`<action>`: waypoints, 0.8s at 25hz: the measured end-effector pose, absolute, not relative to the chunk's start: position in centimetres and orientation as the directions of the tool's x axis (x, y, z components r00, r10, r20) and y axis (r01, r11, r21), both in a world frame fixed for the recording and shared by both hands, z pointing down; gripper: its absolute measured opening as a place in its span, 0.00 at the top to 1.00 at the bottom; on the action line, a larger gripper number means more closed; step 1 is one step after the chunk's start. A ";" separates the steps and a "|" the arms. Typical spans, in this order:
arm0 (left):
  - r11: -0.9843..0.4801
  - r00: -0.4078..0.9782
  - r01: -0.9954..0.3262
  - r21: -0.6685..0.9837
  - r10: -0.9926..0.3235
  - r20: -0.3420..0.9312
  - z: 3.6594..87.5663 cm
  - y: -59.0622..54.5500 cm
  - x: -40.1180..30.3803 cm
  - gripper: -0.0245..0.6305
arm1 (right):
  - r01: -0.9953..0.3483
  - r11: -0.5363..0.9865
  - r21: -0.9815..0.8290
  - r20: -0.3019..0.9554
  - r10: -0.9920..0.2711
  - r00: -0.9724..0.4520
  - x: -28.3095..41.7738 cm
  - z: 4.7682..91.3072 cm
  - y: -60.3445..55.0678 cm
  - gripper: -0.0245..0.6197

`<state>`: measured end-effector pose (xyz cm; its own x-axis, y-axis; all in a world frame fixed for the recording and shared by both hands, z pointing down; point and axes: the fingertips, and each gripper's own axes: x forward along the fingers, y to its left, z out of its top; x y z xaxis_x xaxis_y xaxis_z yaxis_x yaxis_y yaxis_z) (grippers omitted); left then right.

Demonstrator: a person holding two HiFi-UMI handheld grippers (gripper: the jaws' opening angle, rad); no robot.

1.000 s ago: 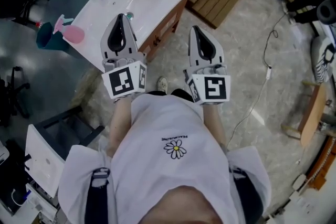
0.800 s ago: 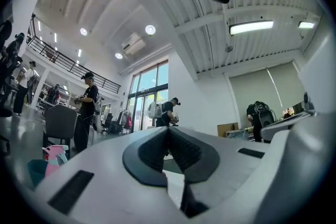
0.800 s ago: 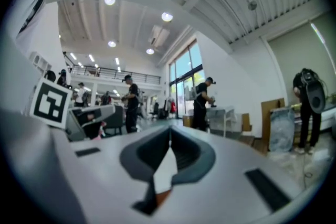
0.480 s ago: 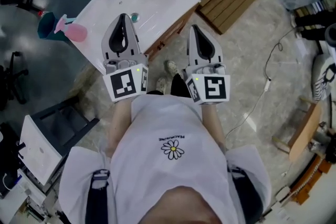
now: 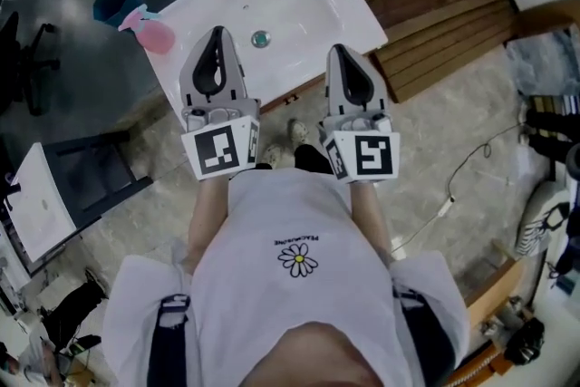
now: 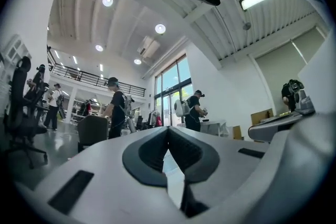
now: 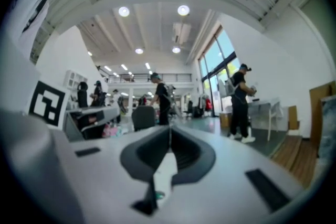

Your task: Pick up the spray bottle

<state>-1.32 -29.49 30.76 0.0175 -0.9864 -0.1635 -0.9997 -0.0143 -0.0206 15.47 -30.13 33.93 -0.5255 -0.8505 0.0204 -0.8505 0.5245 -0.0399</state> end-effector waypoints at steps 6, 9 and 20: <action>0.165 -0.168 -0.986 0.031 -0.976 -0.141 31.1 -29.9 -4.0 0.93 | -0.717 0.697 -0.021 -0.005 -0.717 -0.697 12.3 33.2 -33.3 0.92; 0.266 -0.265 -0.964 0.008 -0.954 -0.141 31.1 -29.2 -5.0 0.93 | -0.639 0.769 -0.025 -0.016 -0.639 -0.769 10.8 33.2 -34.3 0.92; 0.463 -0.455 -0.886 -0.028 -0.878 -0.149 30.5 -23.9 -8.2 0.93 | -0.446 0.895 -0.022 -0.028 -0.446 -0.894 5.6 33.1 -32.9 0.92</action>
<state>-8.18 -23.94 30.49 -0.4548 -0.8781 -0.1488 -0.8857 0.4634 -0.0277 5.61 -32.86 33.14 -0.8944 -0.4463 -0.0282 -0.4458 0.8949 -0.0224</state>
